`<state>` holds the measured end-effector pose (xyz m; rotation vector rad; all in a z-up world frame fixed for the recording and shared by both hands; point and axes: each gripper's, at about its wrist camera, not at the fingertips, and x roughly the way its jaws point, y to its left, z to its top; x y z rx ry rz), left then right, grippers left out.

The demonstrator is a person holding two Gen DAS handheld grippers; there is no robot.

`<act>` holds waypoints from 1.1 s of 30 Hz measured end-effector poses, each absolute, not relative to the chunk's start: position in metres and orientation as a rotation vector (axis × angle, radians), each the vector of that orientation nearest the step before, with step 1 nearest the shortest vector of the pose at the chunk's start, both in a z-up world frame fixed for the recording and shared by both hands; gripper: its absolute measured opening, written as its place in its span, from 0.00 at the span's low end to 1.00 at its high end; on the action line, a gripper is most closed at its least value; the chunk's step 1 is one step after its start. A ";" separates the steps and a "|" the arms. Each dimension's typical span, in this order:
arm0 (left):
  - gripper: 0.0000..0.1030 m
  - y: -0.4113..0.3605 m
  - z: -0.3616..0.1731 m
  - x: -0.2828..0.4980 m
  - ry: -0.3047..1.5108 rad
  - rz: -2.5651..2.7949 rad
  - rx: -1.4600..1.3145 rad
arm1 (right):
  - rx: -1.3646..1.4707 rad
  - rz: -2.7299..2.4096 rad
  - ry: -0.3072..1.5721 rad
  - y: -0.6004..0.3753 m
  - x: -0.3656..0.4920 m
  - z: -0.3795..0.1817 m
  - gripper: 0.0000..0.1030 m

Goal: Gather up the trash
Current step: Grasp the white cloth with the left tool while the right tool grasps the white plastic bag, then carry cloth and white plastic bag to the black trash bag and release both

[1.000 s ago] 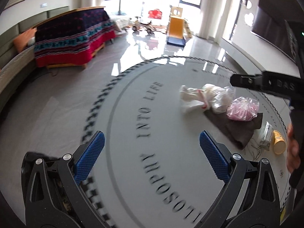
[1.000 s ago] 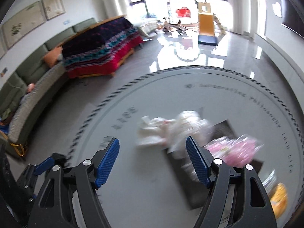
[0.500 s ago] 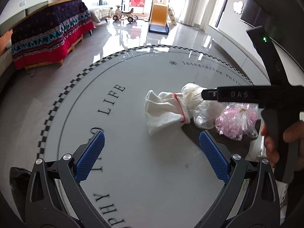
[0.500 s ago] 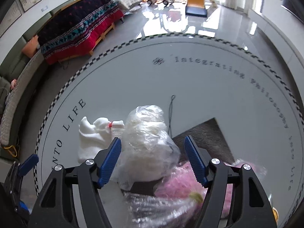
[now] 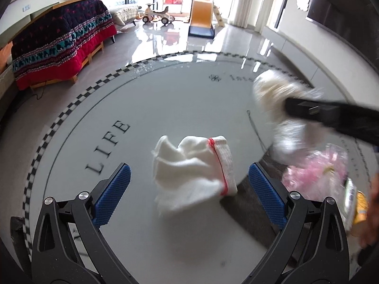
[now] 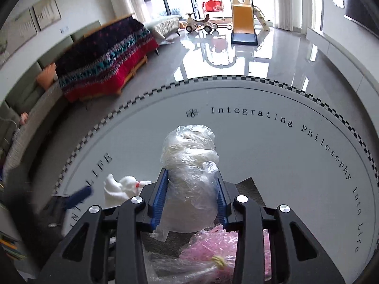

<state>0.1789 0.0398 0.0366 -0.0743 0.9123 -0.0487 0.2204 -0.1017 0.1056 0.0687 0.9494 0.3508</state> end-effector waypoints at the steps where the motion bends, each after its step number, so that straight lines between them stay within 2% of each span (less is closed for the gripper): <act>1: 0.94 0.038 0.034 0.183 0.921 -0.043 -0.067 | 0.092 0.361 0.951 -0.106 0.221 0.107 0.38; 6: 0.92 0.030 0.023 0.191 0.924 -0.020 -0.042 | 0.152 0.377 0.941 -0.117 0.219 0.108 0.38; 7: 0.82 0.030 0.022 0.191 0.923 -0.023 -0.045 | 0.154 0.378 0.939 -0.119 0.218 0.109 0.38; 8: 0.68 0.029 0.020 0.191 0.929 -0.029 -0.048 | 0.157 0.379 0.938 -0.120 0.216 0.109 0.38; 12: 0.54 0.030 0.016 0.194 0.934 -0.027 -0.052 | 0.153 0.376 0.937 -0.123 0.209 0.109 0.38; 14: 0.40 0.033 0.017 0.192 0.929 -0.026 -0.067 | 0.151 0.373 0.938 -0.122 0.205 0.111 0.38; 17: 0.28 0.036 0.020 0.186 0.925 -0.056 -0.091 | 0.143 0.369 0.934 -0.120 0.197 0.116 0.38; 33: 0.28 0.084 0.051 0.069 0.877 -0.063 -0.122 | 0.123 0.433 0.937 -0.057 0.109 0.140 0.38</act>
